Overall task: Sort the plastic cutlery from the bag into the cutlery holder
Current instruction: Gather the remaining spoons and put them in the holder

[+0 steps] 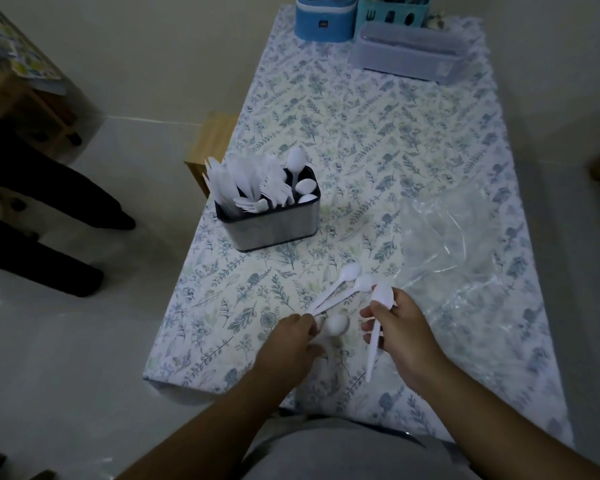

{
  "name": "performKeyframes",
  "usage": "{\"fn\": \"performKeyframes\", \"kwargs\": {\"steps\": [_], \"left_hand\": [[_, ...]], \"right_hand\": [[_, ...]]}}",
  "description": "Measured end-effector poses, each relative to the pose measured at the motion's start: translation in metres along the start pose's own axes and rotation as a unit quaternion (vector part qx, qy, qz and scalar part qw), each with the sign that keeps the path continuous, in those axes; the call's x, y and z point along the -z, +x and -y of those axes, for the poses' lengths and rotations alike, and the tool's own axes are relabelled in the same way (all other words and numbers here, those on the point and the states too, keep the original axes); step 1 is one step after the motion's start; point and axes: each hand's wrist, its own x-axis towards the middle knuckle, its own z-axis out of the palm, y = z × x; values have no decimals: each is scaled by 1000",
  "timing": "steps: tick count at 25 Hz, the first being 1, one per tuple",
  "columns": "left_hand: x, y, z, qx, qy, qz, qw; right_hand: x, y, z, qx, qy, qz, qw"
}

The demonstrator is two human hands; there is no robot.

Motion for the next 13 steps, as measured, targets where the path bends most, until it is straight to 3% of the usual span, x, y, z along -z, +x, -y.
{"fn": "performKeyframes", "kwargs": {"steps": [4,6,8,11,13], "left_hand": [[1,-5,-11,-36,12,-33,999],[9,-4,-26,-39,-109,-60,991],[15,-3,-46,-72,-190,-29,979],[13,7,-63,-118,-126,-48,984],[12,24,-63,-78,-81,-103,988]], "right_hand": [[12,-6,-2,-35,27,46,998],[14,-6,-6,-15,-8,89,996],[14,-7,-9,-4,10,117,993],[14,-5,-7,10,12,56,998],[19,-2,-4,14,24,6,1000]]}}
